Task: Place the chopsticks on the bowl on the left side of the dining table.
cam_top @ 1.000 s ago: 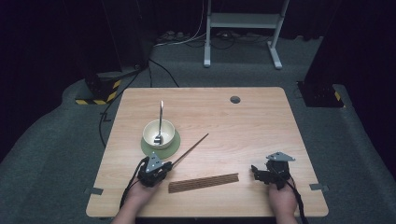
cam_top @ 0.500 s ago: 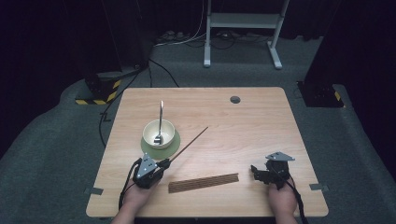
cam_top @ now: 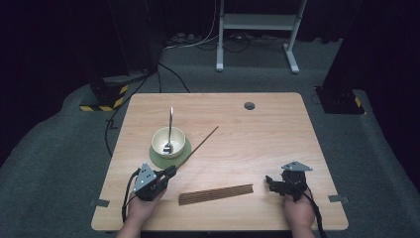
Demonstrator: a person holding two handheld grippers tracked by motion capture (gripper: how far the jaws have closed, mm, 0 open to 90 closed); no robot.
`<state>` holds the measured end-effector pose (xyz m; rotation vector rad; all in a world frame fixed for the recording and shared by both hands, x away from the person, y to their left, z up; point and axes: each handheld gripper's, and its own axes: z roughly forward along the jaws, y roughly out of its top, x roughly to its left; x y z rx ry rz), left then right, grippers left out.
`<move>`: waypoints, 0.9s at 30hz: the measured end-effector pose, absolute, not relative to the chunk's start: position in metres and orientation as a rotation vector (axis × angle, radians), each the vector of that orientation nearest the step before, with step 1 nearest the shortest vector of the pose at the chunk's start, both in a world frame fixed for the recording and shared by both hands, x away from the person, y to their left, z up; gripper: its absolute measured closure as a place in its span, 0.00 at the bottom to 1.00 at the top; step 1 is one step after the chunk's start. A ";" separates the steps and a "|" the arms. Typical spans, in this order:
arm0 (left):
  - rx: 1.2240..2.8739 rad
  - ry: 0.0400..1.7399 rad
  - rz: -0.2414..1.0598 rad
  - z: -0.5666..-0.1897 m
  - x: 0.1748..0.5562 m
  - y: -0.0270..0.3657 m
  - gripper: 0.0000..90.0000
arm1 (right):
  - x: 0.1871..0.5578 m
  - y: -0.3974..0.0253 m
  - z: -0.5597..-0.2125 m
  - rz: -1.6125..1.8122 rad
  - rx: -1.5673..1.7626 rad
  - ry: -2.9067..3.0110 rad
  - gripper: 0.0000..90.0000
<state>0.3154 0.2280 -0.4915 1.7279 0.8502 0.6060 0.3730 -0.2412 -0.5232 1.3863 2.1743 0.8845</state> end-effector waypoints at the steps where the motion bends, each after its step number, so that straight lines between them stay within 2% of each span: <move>1: 1.716 0.852 0.607 -0.491 0.315 0.230 0.93 | 0.373 -0.241 -0.523 0.884 1.380 2.173 0.15; 27: 1.541 0.999 0.709 -0.483 0.326 0.295 0.93 | 0.373 -0.241 -0.523 0.886 1.370 2.178 0.15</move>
